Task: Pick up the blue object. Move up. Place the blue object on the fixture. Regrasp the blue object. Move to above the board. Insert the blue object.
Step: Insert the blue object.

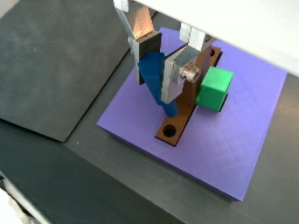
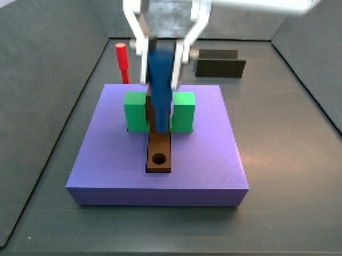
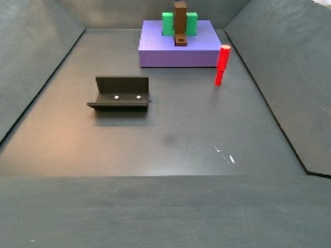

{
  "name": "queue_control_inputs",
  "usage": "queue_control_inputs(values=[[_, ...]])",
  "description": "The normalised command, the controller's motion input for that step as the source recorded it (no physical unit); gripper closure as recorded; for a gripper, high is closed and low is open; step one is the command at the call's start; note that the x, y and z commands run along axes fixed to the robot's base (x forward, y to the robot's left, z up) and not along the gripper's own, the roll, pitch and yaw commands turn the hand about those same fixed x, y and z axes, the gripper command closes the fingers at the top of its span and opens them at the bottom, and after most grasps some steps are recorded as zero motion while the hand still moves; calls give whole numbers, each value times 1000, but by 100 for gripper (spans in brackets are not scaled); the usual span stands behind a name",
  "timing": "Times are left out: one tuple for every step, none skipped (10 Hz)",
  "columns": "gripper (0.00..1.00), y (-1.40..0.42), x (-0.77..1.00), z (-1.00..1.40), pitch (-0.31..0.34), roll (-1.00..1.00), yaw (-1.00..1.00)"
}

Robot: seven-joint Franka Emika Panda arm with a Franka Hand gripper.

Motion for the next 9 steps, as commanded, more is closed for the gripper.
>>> queue_control_inputs(values=[[100, 0, 14, -63, -1, -40, 0], [100, -109, 23, -63, 0, -31, -74], [100, 66, -60, 0, -47, -500, 0], [100, 0, -94, 151, -24, -500, 0], [100, 0, -54, 149, -29, -500, 0], [100, 0, 0, 143, -37, -500, 26], [100, 0, 0, 140, -51, -500, 23], [100, 3, 0, 134, -44, -500, 69], [100, 197, 0, 0, -51, -500, 69]])
